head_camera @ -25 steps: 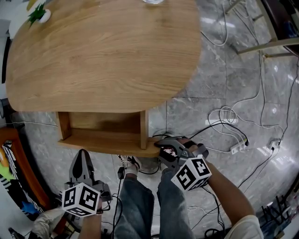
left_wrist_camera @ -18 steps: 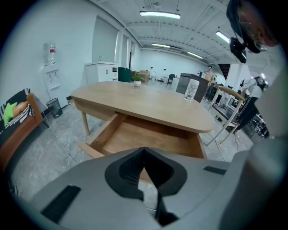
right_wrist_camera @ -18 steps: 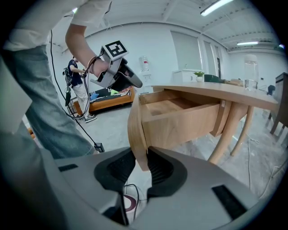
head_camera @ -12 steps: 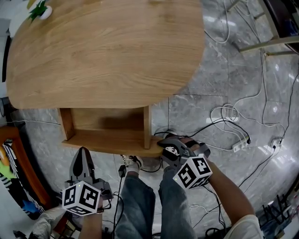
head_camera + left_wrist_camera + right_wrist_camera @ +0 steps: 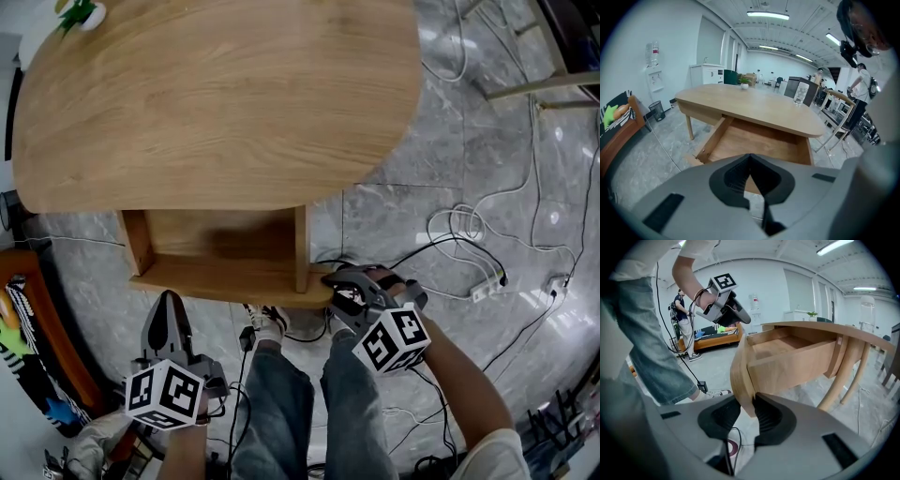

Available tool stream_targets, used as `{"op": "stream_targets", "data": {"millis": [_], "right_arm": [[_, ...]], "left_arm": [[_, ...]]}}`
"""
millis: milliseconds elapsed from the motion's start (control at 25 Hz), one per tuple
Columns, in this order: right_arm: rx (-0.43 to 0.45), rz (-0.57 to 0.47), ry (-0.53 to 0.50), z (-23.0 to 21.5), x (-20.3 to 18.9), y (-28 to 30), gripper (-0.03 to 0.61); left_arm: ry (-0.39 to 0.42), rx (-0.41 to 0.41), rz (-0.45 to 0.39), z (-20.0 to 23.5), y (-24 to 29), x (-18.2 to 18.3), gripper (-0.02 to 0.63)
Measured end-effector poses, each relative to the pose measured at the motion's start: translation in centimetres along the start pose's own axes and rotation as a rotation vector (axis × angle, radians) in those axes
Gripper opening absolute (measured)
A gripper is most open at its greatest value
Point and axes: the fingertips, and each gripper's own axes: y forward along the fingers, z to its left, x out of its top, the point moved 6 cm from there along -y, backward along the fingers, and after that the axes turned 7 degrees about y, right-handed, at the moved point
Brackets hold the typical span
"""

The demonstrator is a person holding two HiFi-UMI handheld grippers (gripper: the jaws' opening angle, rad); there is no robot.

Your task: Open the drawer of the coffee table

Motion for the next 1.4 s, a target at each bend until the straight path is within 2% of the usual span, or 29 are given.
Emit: {"op": "stream_targets", "data": {"millis": [400, 840, 1080, 1400], "right_arm": [[0.000, -0.020, 0.028, -0.1, -0.2, 0.0, 0.097], [0.028, 0.024, 0.092, -0.2, -0.3, 0.1, 0.115], [0.043, 0.012, 0.149, 0.1, 0.8, -0.8, 0.164], [-0.007, 0.058, 0.205, 0.8, 2.4, -4.5, 0.179]], "left_arm": [[-0.002, -0.004, 0.005, 0.0, 0.2, -0.4, -0.008], [-0.011, -0.008, -0.014, 0.5, -0.1, 0.2, -0.008], [-0.032, -0.001, -0.025, 1.4, -0.6, 0.7, -0.008], [-0.079, 0.002, -0.077, 2.5, -2.6, 3.3, -0.008]]}}
